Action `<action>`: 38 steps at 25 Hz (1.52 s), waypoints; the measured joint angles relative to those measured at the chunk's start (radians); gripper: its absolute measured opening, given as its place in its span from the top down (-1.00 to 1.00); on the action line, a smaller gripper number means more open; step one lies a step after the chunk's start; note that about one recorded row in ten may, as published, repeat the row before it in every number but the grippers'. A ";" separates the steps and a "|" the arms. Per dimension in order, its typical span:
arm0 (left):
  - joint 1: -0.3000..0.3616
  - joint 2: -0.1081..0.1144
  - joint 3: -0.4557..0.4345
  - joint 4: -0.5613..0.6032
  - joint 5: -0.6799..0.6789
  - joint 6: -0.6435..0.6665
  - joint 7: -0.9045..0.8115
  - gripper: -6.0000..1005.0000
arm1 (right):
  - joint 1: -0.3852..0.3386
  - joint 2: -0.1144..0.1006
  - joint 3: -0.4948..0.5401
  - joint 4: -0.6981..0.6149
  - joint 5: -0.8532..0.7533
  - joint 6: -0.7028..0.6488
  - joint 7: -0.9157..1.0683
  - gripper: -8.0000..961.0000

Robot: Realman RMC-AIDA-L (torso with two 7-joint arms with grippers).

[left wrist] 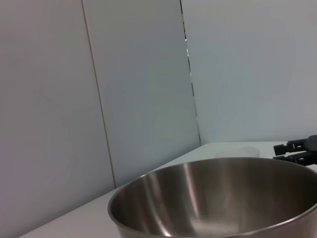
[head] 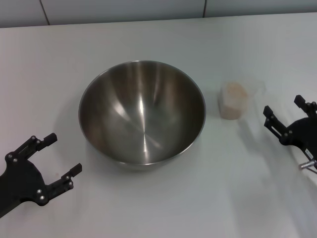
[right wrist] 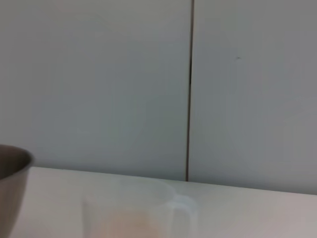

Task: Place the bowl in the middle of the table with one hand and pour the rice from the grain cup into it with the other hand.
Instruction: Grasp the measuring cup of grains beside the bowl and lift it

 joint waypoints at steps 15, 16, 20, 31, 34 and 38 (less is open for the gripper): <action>-0.003 0.001 0.000 0.000 0.010 0.000 -0.002 -0.65 | 0.064 -0.002 0.034 0.002 0.000 0.057 -0.001 -0.73; -0.003 0.001 0.000 0.000 0.010 0.000 -0.003 -0.65 | 0.069 -0.002 0.035 0.002 0.000 0.060 -0.001 -0.73; -0.004 0.001 0.000 0.000 0.010 0.000 -0.003 -0.65 | 0.079 -0.002 0.046 0.002 0.000 0.073 -0.001 -0.73; -0.007 0.000 0.000 0.000 0.010 0.001 -0.005 -0.65 | 0.109 -0.005 0.061 -0.004 0.001 0.084 -0.001 -0.73; -0.012 0.000 0.002 -0.001 0.010 -0.006 -0.019 -0.65 | 0.118 -0.006 0.067 -0.005 0.002 0.096 -0.001 -0.73; -0.017 0.000 0.008 -0.001 0.010 -0.018 -0.027 -0.65 | 0.129 -0.006 0.071 -0.006 0.002 0.117 -0.001 -0.73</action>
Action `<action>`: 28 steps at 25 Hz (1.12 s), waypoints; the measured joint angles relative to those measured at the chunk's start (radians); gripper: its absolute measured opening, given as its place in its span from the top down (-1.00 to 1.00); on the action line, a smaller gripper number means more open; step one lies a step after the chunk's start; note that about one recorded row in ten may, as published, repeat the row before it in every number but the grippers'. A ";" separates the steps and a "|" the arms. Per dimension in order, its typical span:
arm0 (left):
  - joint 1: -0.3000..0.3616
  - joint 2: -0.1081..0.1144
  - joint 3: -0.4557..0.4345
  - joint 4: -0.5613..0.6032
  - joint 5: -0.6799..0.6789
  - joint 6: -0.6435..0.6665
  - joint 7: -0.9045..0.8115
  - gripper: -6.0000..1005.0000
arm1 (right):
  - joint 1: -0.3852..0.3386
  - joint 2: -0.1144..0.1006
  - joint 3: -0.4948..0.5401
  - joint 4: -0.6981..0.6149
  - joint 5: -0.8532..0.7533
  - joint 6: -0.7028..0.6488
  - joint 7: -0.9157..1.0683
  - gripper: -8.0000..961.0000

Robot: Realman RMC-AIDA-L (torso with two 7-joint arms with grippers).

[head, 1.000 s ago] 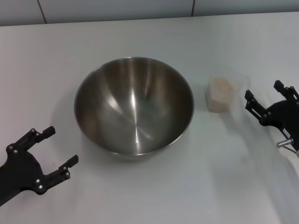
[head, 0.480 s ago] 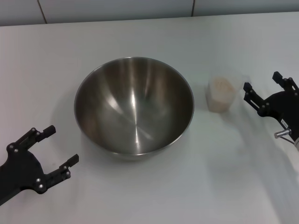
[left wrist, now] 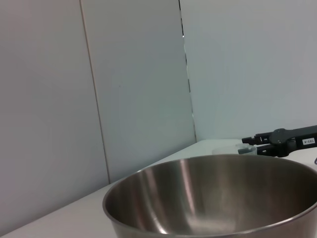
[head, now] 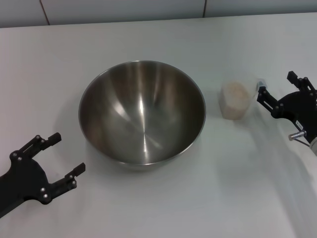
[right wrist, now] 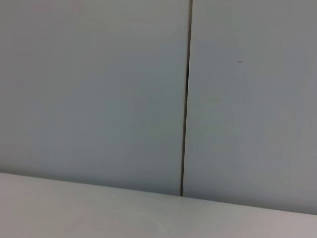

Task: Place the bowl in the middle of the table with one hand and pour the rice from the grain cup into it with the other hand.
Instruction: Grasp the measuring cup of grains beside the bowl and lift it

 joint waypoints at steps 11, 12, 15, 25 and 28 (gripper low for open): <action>-0.008 0.000 0.025 0.000 0.000 -0.016 -0.002 -0.65 | 0.013 0.000 0.000 0.001 0.000 0.011 0.000 -0.70; -0.008 0.000 0.025 0.000 0.000 -0.017 -0.002 -0.65 | 0.013 0.000 0.000 0.003 0.000 0.011 0.000 -0.68; -0.010 0.000 0.026 0.000 0.000 -0.017 -0.002 -0.65 | 0.012 0.001 0.000 0.004 0.000 0.011 0.000 -0.60; -0.012 0.003 0.026 0.000 0.000 -0.017 -0.015 -0.65 | 0.015 0.003 0.000 0.007 0.000 0.011 0.000 -0.24; -0.012 0.003 0.026 0.000 0.000 -0.015 -0.015 -0.65 | 0.017 0.004 0.000 0.008 0.000 0.011 0.000 0.01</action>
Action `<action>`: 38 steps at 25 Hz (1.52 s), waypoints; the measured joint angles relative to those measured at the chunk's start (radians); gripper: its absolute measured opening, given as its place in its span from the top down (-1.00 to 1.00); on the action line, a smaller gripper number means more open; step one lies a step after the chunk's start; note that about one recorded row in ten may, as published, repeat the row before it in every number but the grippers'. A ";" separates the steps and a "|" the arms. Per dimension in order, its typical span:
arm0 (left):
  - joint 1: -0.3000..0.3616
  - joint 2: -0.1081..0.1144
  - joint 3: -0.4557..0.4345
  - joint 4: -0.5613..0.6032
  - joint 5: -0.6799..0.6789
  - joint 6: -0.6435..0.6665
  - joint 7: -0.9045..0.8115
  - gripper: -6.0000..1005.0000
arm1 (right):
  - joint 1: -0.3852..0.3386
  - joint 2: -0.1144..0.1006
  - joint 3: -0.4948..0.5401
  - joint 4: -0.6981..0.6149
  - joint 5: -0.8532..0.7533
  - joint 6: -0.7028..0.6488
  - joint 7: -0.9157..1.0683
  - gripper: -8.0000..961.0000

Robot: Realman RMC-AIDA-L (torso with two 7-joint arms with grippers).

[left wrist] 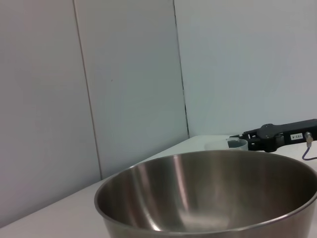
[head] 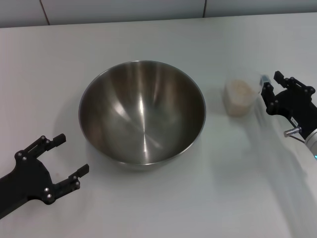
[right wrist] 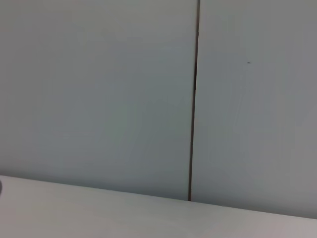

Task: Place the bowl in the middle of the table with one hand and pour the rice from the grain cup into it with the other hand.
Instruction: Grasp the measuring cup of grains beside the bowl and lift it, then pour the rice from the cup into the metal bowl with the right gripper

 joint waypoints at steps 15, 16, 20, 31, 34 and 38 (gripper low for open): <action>0.000 0.002 0.001 0.001 0.000 0.002 0.000 -0.65 | -0.004 0.001 0.003 0.001 0.000 -0.041 0.000 0.87; 0.000 0.002 0.001 0.001 0.000 0.002 0.000 -0.65 | -0.005 0.000 0.003 0.002 0.002 -0.058 0.000 0.90; 0.000 0.002 0.003 0.002 0.000 0.003 0.000 -0.65 | -0.009 -0.001 0.003 0.002 0.010 -0.183 -0.001 0.95; -0.001 -0.001 0.003 0.004 0.000 -0.004 0.000 -0.65 | 0.080 -0.010 -0.001 0.093 0.005 -0.336 -0.171 0.95; -0.002 -0.002 0.003 0.005 0.000 -0.004 0.000 -0.65 | 0.135 -0.008 -0.021 0.101 0.000 -0.328 -0.216 0.95; -0.003 -0.003 0.001 0.008 0.000 -0.005 0.000 -0.65 | 0.156 -0.007 -0.064 0.166 -0.001 -0.275 -0.420 0.95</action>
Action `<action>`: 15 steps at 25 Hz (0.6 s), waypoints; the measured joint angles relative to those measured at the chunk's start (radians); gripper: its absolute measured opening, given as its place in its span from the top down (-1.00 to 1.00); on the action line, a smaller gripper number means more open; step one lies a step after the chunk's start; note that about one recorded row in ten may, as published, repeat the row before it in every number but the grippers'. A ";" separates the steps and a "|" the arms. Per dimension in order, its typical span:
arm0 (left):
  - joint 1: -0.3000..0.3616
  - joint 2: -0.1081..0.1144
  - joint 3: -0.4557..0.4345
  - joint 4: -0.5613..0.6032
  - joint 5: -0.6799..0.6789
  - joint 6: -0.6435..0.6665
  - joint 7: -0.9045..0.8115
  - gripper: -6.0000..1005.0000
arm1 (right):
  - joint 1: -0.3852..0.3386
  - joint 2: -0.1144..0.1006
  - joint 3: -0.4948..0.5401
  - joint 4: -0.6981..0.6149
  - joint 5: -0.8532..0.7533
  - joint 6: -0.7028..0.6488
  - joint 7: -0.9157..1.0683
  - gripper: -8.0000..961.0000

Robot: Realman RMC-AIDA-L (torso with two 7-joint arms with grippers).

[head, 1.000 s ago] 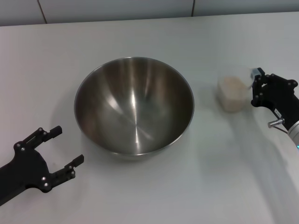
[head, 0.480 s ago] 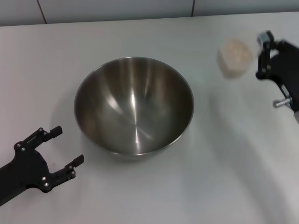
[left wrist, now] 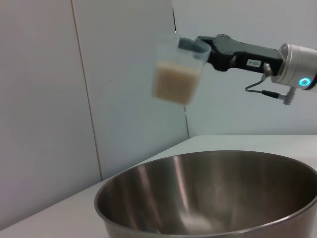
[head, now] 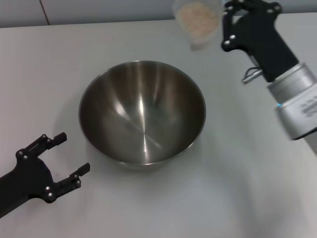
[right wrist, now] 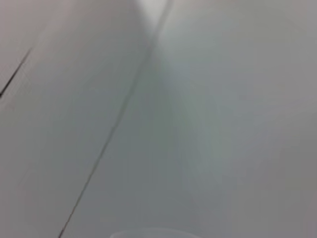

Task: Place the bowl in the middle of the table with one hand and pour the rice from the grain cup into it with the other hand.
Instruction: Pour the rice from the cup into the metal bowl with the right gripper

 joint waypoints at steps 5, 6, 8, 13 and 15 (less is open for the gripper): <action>-0.007 0.000 0.000 0.001 0.000 0.000 0.000 -0.65 | -0.005 0.003 -0.065 0.031 -0.001 0.050 -0.319 0.95; -0.007 0.000 0.000 0.001 0.000 0.000 0.000 -0.65 | -0.005 0.003 -0.065 0.031 -0.001 0.050 -0.319 0.95; -0.013 0.001 0.000 -0.004 0.000 0.000 0.000 -0.65 | -0.010 0.005 -0.098 0.039 -0.002 0.061 -0.472 0.95; -0.018 0.001 0.000 -0.005 0.000 0.000 0.000 -0.65 | -0.032 0.007 -0.163 0.077 -0.002 0.064 -0.799 0.95; -0.019 0.002 0.001 -0.006 0.000 0.000 0.000 -0.65 | -0.039 0.008 -0.191 0.089 -0.002 0.067 -0.954 0.95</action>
